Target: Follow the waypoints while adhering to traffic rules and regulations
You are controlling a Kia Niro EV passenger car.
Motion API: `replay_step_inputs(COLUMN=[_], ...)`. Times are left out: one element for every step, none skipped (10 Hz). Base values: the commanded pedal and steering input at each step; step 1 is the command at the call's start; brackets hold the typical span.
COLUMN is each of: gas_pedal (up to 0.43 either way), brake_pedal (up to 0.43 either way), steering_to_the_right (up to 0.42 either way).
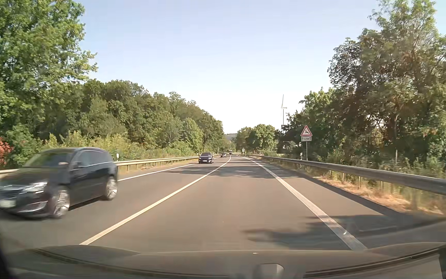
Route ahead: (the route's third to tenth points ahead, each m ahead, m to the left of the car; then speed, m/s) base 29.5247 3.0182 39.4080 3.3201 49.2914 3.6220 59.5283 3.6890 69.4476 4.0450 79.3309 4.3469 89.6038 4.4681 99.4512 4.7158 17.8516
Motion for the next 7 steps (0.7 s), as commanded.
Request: replay_step_inputs(gas_pedal=[0.157,0.157,0.157,0.157,0.157,0.157,0.157], brake_pedal=[0.006,0.006,0.006,0.006,0.006,0.006,0.006], steering_to_the_right=[0.000,0.002,0.003,0.003,0.004,0.004,0.004])
